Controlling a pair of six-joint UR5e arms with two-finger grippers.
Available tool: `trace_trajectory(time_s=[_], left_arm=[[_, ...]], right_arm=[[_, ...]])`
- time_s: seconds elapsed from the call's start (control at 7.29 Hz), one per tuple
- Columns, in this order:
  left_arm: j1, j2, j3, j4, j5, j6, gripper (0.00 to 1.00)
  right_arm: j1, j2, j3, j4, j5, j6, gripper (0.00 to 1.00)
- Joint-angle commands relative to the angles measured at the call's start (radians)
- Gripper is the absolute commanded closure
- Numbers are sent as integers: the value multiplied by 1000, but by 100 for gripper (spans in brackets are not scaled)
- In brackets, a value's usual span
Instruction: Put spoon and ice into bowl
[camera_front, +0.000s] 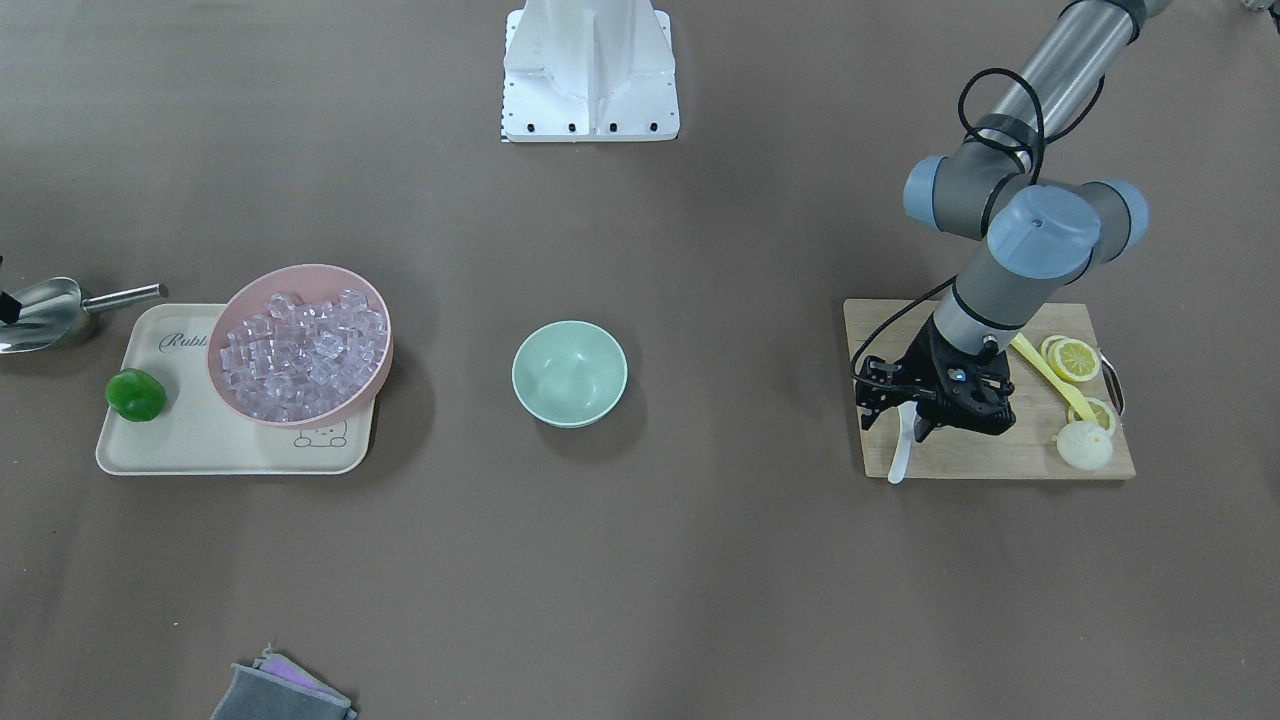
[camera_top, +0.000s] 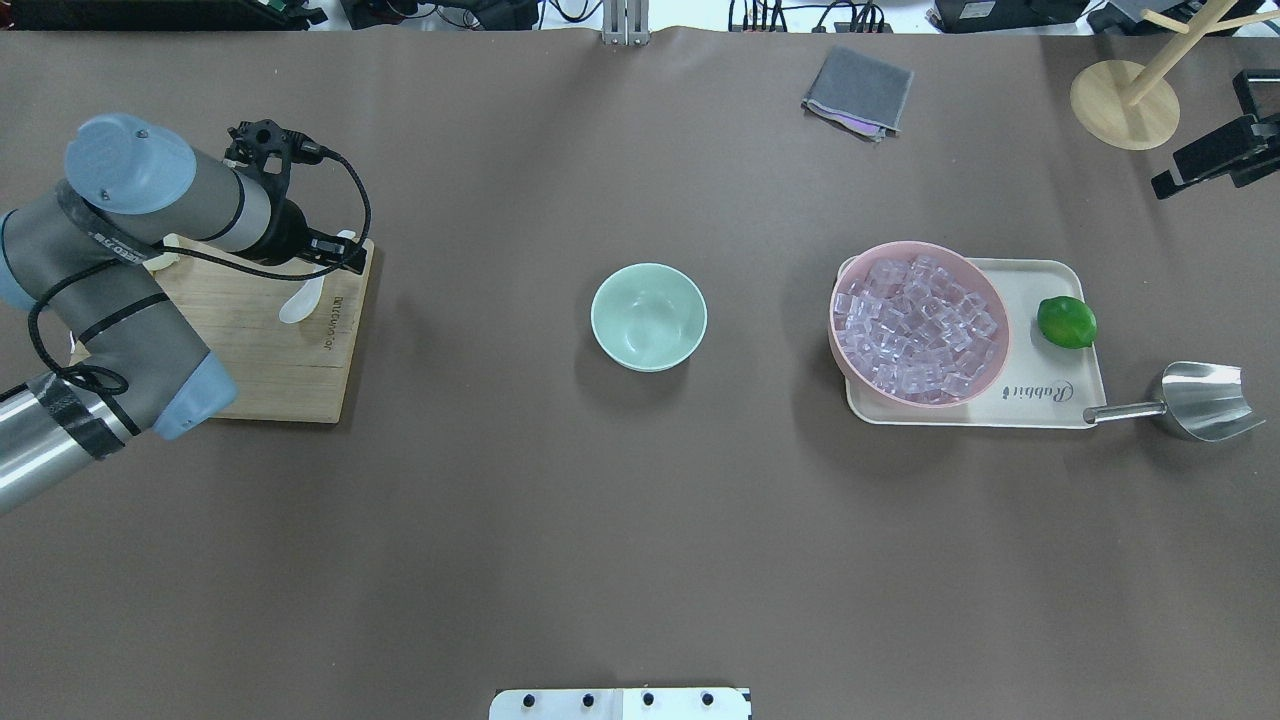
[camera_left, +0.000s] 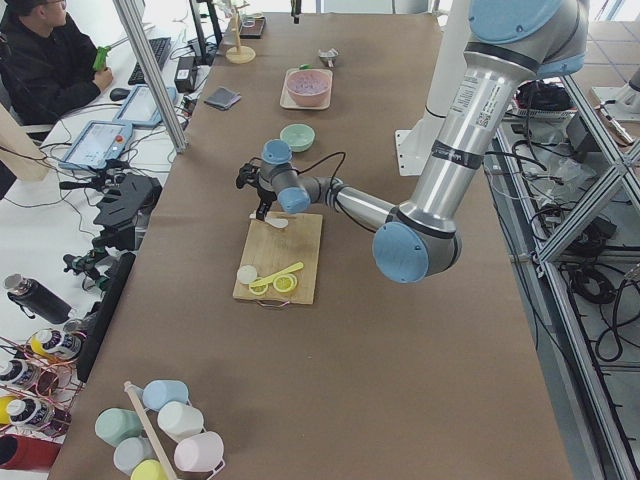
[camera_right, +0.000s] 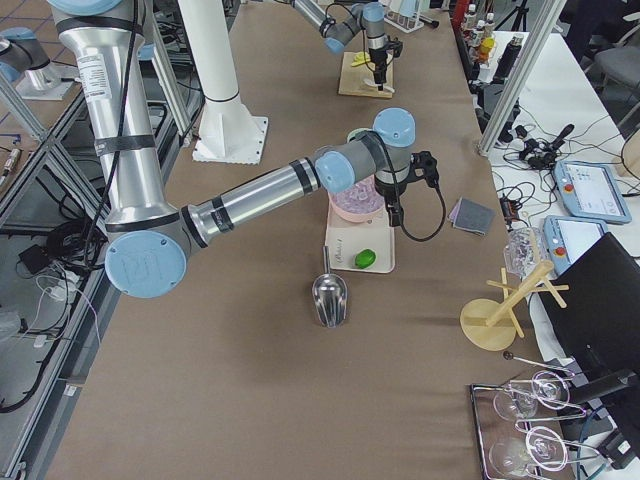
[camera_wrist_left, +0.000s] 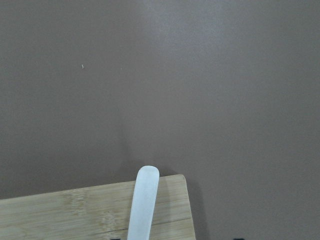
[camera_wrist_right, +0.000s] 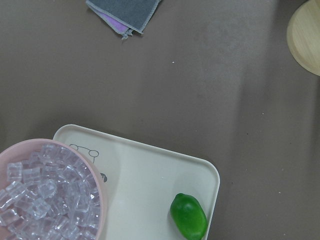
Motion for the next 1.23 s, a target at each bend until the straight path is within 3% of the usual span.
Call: trace_trajectory(time_s=[0.0,0.69,0.96,1.1], left_arm=[[-1,-1,5,4,19,55,31],[1,-3,25,-5,20,54,46],[1,-3,28,-5,20,55,68],[1,-3,37,-5,20,54,70]], right_arm=[[-1,0,0,0,0,-1,0],[-3,0,-4,0,0,-1,0],[-3,0,-6,0,0,-1,0],[-3,0,-7,0,0,-1,0]])
